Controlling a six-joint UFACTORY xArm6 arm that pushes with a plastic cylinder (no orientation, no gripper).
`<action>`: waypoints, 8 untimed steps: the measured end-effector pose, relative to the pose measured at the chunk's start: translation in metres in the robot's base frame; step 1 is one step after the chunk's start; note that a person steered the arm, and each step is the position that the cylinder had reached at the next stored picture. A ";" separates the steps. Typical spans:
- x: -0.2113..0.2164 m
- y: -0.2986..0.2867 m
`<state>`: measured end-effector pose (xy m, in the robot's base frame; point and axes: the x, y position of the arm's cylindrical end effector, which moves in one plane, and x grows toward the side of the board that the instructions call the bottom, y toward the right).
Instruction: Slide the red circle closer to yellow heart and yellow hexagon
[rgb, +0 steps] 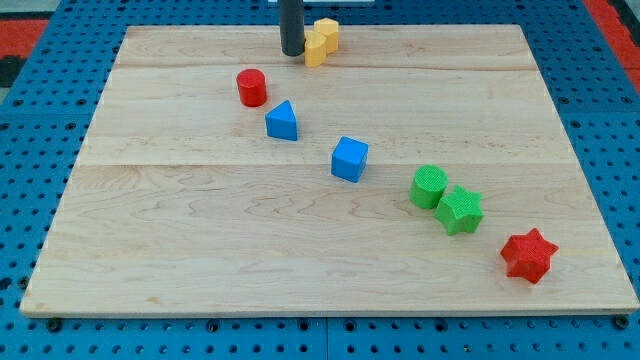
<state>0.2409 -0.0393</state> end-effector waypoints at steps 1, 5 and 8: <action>0.001 0.002; 0.099 -0.065; 0.102 0.085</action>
<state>0.3429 0.0456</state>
